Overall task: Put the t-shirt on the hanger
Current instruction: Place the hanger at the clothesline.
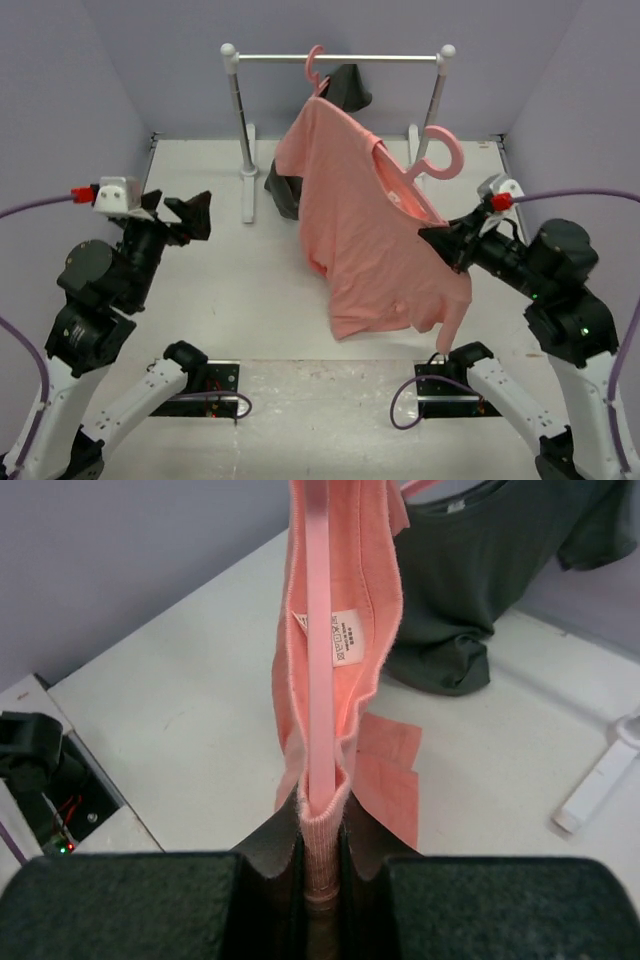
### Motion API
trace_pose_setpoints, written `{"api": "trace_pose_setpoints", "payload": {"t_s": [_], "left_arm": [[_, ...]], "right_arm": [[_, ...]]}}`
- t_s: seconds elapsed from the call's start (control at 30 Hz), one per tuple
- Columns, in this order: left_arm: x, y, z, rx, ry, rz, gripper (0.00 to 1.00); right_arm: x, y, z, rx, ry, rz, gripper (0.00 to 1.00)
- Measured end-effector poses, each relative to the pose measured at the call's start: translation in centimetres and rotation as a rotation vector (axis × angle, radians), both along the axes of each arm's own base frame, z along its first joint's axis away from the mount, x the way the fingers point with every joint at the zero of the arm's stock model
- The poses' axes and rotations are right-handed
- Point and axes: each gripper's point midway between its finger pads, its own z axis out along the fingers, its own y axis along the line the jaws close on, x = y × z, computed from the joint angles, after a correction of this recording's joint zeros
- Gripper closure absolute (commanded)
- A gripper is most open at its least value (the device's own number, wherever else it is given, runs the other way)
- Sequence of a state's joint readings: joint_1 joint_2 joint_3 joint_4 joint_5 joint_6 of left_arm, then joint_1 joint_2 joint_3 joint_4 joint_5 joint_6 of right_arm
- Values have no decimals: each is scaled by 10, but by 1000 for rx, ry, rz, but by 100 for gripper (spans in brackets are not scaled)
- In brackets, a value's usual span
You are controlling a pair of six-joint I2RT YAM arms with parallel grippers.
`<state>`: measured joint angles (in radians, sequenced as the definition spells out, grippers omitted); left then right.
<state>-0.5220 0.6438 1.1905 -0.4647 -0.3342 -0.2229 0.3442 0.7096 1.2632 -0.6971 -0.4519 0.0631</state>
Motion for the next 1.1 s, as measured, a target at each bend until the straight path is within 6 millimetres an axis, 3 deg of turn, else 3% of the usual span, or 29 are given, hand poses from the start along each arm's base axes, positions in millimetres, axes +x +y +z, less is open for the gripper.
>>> {"api": "trace_pose_setpoints", "payload": {"t_s": [0.13, 0.2, 0.27, 0.37, 0.47, 0.53, 0.63, 0.7, 0.8, 1.1], "left_arm": [[-13, 29, -31, 1, 20, 115, 0], [-8, 32, -66, 35, 75, 144, 0], [1, 30, -105, 85, 151, 159, 0], [9, 26, -172, 150, 279, 174, 0], [9, 25, -216, 187, 362, 170, 0], [8, 24, -223, 189, 376, 163, 0], [10, 21, -216, 163, 348, 155, 0], [12, 19, -213, 152, 338, 150, 0], [14, 16, -215, 152, 347, 138, 0], [20, 15, -221, 143, 376, 119, 0]], "right_arm": [[-8, -24, 50, 52, -100, -132, 100], [2, -38, 68, 65, -127, -236, 100], [22, -48, 74, 62, -116, -329, 100], [67, -48, 53, 23, -15, -422, 100], [116, -38, 3, -33, 150, -474, 100], [138, -30, -40, -68, 264, -488, 100], [148, -25, -102, -106, 420, -508, 100], [153, -22, -118, -100, 467, -522, 100], [180, -16, -114, -72, 469, -557, 100], [292, 12, -44, 5, 326, -596, 100]]}}
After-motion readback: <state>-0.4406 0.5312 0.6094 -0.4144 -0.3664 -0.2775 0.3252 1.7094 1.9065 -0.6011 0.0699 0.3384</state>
